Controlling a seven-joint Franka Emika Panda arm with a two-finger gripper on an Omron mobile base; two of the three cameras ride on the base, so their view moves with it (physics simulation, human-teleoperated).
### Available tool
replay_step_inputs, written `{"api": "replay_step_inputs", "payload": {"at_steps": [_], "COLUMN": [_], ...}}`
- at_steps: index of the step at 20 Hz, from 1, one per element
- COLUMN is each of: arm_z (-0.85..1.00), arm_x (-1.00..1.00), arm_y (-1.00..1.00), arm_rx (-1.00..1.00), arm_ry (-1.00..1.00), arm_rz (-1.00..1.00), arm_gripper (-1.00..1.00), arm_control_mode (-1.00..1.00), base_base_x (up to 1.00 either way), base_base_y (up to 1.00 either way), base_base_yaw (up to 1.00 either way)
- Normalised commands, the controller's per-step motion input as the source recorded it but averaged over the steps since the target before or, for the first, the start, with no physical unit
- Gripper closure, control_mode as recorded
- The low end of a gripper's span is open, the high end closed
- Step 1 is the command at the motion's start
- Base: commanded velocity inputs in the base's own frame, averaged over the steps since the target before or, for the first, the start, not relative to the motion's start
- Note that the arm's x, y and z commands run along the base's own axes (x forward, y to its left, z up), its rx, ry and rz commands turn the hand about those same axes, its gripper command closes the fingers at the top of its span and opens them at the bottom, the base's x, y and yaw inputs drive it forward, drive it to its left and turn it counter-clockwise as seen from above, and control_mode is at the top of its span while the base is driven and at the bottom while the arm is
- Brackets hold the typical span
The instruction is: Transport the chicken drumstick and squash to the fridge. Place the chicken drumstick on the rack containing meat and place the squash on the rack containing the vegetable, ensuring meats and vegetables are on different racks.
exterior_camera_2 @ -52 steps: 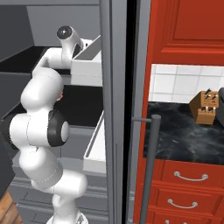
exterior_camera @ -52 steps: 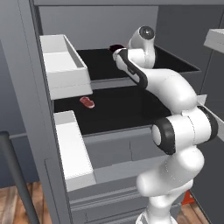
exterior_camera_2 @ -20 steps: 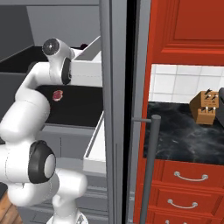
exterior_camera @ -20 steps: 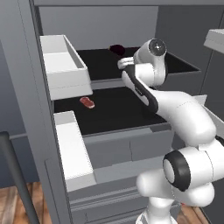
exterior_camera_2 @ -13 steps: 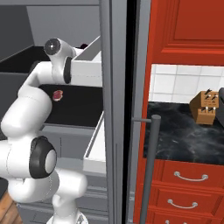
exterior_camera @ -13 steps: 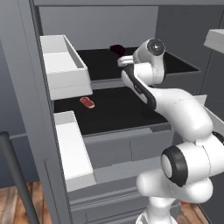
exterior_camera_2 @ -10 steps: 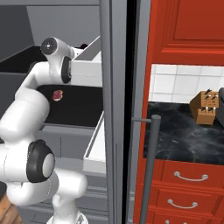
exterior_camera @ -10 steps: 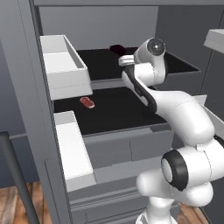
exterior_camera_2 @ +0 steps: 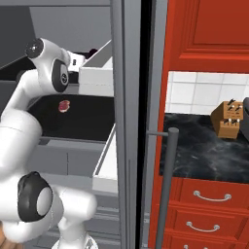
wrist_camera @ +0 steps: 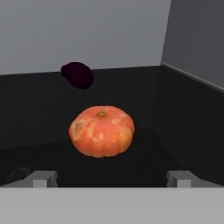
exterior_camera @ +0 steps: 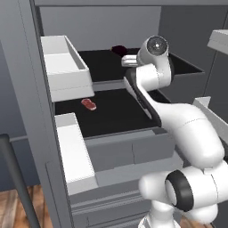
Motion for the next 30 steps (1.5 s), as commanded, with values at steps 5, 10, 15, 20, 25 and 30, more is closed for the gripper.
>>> {"api": "replay_step_inputs", "payload": {"at_steps": [5, 10, 15, 20, 25, 30], "arm_z": [0.09, 0.21, 0.14, 0.03, 0.0, -0.05], "arm_x": [-0.94, -1.0, -0.82, -0.66, -0.52, -0.23], "arm_y": [0.0, 0.0, 0.0, 0.0, 0.0, 0.0], "arm_rx": [0.08, 0.06, 0.03, 0.0, 0.0, 0.0], "arm_ry": [-0.01, -0.02, 0.19, 0.31, 0.22, -0.02], "arm_rz": [0.0, -0.02, -0.01, 0.07, 0.08, 0.06], "arm_gripper": [-1.0, -1.0, -1.0, -1.0, -1.0, -1.0], "arm_control_mode": [-1.0, -1.0, -1.0, -1.0, -1.0, -1.0], "base_base_x": [0.0, 0.0, 0.0, 0.0, 0.0, 0.0], "base_base_y": [0.0, 0.0, 0.0, 0.0, 0.0, 0.0], "base_base_yaw": [0.0, 0.0, 0.0, 0.0, 0.0, 0.0]}}
